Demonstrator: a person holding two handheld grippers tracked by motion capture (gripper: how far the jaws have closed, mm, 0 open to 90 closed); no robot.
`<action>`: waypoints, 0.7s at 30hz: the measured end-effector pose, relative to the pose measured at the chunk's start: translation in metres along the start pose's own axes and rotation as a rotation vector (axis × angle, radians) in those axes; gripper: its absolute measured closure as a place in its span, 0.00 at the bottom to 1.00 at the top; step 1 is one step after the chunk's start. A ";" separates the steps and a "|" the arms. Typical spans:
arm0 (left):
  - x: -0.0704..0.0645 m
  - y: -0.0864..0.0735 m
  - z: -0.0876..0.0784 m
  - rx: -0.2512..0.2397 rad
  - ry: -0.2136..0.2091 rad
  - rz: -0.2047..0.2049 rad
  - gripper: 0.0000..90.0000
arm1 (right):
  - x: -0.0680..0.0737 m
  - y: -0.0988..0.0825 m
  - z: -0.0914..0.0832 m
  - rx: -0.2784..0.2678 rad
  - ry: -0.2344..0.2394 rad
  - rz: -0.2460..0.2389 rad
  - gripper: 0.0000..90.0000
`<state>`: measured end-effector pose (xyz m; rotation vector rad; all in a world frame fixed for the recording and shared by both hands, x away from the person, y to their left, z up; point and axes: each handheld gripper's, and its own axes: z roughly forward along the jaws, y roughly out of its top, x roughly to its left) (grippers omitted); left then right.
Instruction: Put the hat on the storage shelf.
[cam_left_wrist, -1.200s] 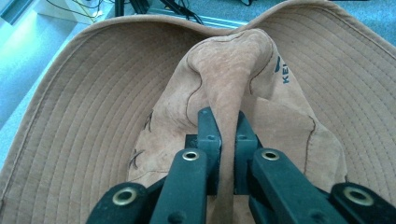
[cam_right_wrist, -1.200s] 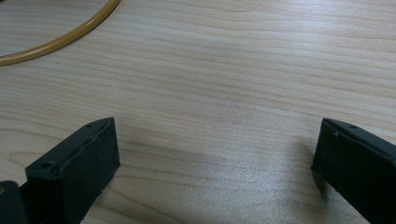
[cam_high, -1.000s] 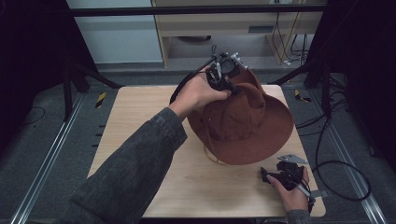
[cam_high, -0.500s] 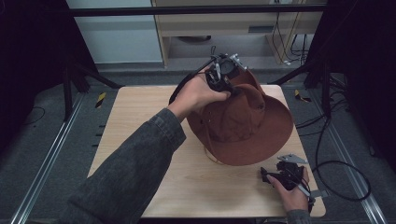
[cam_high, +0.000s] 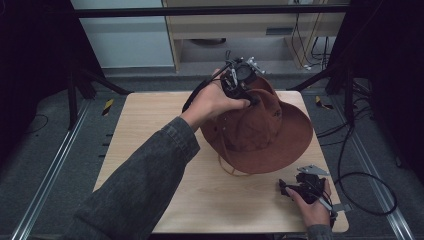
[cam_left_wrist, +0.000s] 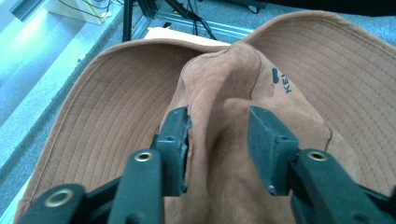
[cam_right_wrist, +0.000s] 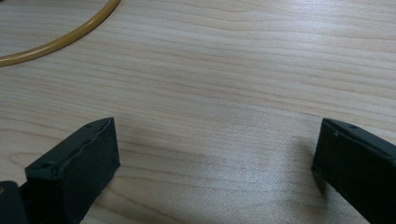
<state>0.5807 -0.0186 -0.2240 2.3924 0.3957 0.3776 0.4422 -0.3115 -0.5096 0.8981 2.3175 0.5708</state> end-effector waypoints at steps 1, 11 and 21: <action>-0.001 0.001 -0.002 -0.007 0.009 -0.004 0.57 | 0.000 0.000 0.000 0.001 -0.001 0.000 0.01; 0.001 -0.001 -0.010 -0.007 0.018 -0.014 0.43 | -0.001 0.000 0.000 -0.002 -0.006 -0.011 0.01; -0.003 -0.003 -0.015 -0.009 0.019 -0.017 0.20 | -0.002 0.001 0.000 -0.002 -0.003 -0.016 0.01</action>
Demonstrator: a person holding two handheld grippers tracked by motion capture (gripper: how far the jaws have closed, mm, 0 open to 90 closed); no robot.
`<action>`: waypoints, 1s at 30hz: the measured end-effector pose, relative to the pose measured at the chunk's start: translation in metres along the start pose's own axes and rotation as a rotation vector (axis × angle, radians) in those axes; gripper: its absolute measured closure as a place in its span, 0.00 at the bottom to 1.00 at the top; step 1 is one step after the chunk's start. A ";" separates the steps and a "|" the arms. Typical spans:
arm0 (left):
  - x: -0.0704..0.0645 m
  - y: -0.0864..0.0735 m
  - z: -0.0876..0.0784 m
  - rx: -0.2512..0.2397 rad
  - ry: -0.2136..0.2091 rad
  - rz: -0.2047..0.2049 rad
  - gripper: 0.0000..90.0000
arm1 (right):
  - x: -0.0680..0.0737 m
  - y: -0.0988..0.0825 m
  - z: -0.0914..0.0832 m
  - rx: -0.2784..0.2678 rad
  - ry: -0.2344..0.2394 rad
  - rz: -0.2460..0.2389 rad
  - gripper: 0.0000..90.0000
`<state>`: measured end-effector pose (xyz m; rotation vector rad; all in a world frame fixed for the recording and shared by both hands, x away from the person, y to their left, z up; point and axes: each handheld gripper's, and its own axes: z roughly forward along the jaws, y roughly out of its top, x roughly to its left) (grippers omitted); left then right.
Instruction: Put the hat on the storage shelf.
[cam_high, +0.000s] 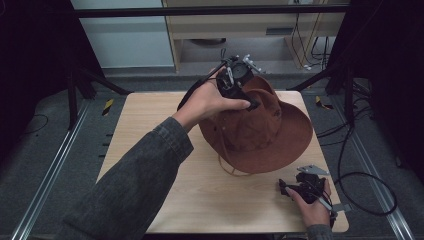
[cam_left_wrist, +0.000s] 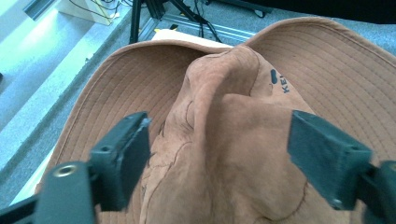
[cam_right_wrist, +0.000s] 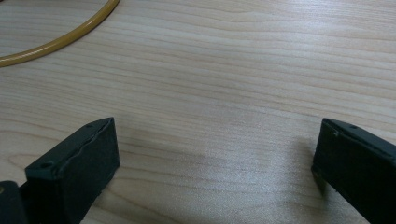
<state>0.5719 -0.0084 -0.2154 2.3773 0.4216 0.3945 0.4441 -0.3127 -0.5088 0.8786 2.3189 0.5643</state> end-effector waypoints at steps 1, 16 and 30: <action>-0.001 -0.001 -0.002 -0.006 -0.003 0.001 0.18 | 0.000 0.000 0.000 0.000 0.000 0.000 0.01; -0.006 -0.014 -0.023 -0.042 -0.001 0.006 0.09 | 0.000 0.000 0.000 0.001 -0.004 0.005 0.01; -0.004 -0.038 -0.054 -0.079 0.029 0.000 0.07 | 0.000 0.000 0.000 0.001 -0.004 0.002 0.01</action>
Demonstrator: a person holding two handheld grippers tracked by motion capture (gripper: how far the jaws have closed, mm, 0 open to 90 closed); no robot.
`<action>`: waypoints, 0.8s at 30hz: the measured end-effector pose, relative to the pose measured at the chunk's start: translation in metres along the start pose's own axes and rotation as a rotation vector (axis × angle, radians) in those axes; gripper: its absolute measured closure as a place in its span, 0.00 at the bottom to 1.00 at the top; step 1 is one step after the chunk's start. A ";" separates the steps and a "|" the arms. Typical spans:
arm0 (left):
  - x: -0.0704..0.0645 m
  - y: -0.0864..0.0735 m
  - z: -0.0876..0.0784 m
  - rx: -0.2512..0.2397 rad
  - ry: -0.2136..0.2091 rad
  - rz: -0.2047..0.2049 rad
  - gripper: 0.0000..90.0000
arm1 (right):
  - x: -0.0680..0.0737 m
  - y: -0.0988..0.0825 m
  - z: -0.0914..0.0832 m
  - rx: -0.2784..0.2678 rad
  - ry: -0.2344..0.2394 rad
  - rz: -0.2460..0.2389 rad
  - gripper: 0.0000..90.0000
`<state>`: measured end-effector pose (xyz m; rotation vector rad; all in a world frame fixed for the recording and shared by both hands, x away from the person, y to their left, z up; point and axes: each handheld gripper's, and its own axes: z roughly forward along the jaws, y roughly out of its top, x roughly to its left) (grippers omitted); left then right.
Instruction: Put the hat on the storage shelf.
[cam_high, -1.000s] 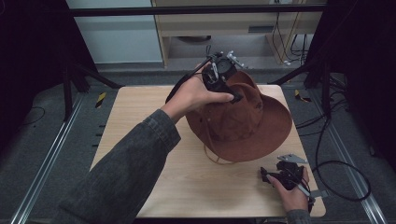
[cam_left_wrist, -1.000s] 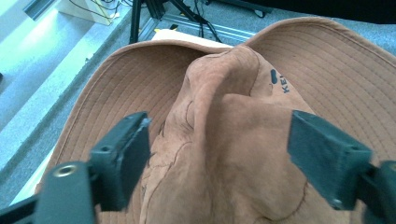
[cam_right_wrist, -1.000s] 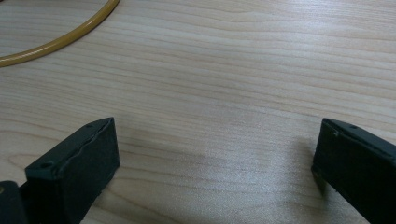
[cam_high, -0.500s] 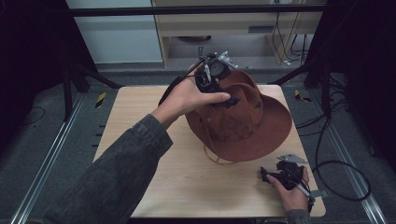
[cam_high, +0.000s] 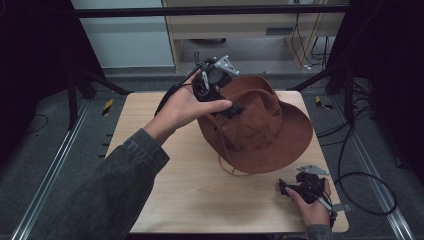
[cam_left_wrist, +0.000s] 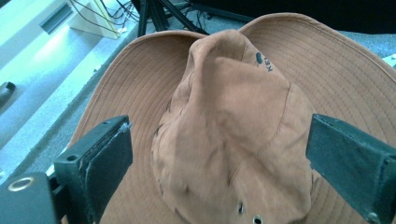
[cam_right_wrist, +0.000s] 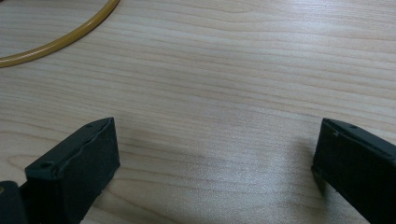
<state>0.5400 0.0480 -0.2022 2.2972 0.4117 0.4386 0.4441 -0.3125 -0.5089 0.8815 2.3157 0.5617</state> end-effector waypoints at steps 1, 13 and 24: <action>0.000 -0.003 -0.004 -0.008 0.004 -0.006 0.07 | 0.000 0.000 0.000 0.000 0.000 0.000 0.01; 0.009 -0.061 -0.052 -0.088 0.078 -0.071 0.07 | 0.000 0.000 0.000 0.000 0.000 0.000 0.01; 0.006 -0.155 -0.084 -0.130 0.130 -0.152 0.06 | 0.000 0.000 0.000 -0.001 -0.002 -0.002 0.01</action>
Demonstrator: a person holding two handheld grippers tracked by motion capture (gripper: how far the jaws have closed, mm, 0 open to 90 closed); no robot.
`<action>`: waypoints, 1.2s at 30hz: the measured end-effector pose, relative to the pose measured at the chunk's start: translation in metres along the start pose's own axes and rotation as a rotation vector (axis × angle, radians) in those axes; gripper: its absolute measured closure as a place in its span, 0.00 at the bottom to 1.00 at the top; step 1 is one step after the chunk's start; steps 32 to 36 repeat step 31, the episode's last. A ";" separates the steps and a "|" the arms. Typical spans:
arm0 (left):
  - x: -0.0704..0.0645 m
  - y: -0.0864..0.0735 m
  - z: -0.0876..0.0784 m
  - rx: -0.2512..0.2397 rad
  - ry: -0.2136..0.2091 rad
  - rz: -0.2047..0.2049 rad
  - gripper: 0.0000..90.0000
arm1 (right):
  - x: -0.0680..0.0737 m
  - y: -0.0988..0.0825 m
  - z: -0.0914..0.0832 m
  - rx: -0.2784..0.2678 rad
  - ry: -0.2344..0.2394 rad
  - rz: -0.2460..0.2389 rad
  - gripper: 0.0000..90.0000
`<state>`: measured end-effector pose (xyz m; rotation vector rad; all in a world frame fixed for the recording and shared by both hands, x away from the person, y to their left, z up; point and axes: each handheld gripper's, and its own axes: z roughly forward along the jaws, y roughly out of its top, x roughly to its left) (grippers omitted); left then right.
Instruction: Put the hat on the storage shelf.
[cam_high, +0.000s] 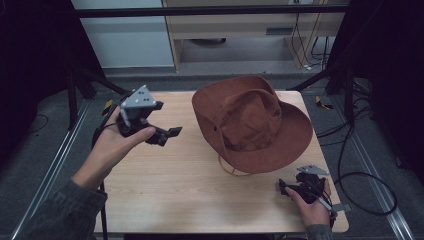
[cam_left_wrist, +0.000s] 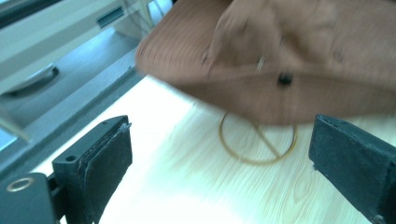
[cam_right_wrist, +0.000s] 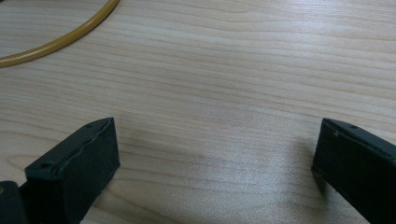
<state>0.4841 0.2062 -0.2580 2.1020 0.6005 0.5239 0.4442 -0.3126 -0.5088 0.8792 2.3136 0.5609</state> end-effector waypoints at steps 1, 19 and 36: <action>0.001 -0.010 -0.002 0.005 0.010 -0.002 0.06 | 0.000 0.000 0.000 0.000 0.000 0.001 0.01; 0.015 -0.192 0.016 0.130 0.105 -0.167 0.06 | 0.000 0.000 0.000 0.000 0.000 0.000 0.01; 0.036 -0.263 0.022 0.222 0.183 -0.253 0.06 | 0.000 0.000 0.000 0.000 0.000 0.000 0.01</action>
